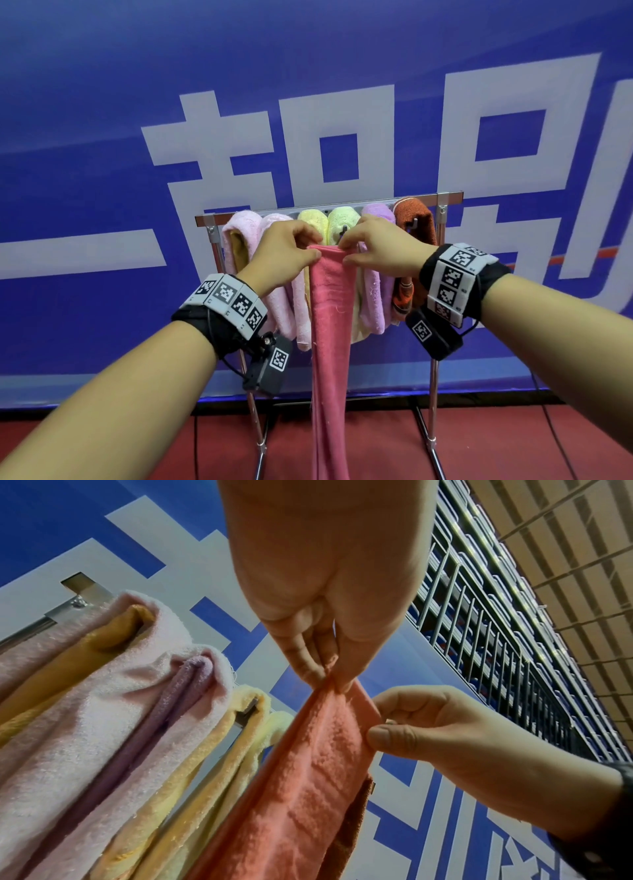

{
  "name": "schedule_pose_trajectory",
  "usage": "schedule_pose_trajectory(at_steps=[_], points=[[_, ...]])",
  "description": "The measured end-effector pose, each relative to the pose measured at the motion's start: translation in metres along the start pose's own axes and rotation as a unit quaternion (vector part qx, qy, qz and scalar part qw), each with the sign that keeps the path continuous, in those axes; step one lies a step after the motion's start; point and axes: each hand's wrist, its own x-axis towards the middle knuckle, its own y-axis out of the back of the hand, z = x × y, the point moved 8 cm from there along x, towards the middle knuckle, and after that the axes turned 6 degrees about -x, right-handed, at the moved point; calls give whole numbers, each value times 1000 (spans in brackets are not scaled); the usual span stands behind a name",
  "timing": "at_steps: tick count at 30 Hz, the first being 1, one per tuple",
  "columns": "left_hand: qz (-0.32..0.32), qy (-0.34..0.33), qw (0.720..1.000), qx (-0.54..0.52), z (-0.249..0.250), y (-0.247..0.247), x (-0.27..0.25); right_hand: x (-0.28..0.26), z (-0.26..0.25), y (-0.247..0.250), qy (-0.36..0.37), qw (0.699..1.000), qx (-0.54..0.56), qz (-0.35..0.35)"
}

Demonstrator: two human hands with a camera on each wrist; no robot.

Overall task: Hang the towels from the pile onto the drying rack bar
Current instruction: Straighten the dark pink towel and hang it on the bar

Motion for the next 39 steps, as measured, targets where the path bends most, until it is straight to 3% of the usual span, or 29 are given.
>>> schedule_pose_trajectory(at_steps=[5, 11, 17, 29, 31, 35, 39], points=[[7, -21, 1000, 11, 11, 0, 1, 2, 2, 4, -18, 1000, -7, 0], [2, -17, 1000, -5, 11, 2, 1, 0, 8, 1, -44, 996, 70, -41], [20, -12, 1000, -12, 5, 10, 6, 5, 13, 16, -79, 990, 102, 51], [21, 3, 1000, 14, 4, 10, 9, 11, 6, 19, -94, 975, 179, 94], [0, 19, 1000, 5, 9, 4, 9, 10, 4, 22, -89, 974, 186, 95], [-113, 30, 993, 14, 24, -20, 11, 5, -1, 23, -76, 973, 198, 89], [-145, 16, 988, 54, 36, -30, 17, -5, 5, 26, -79, 970, 213, 85]])
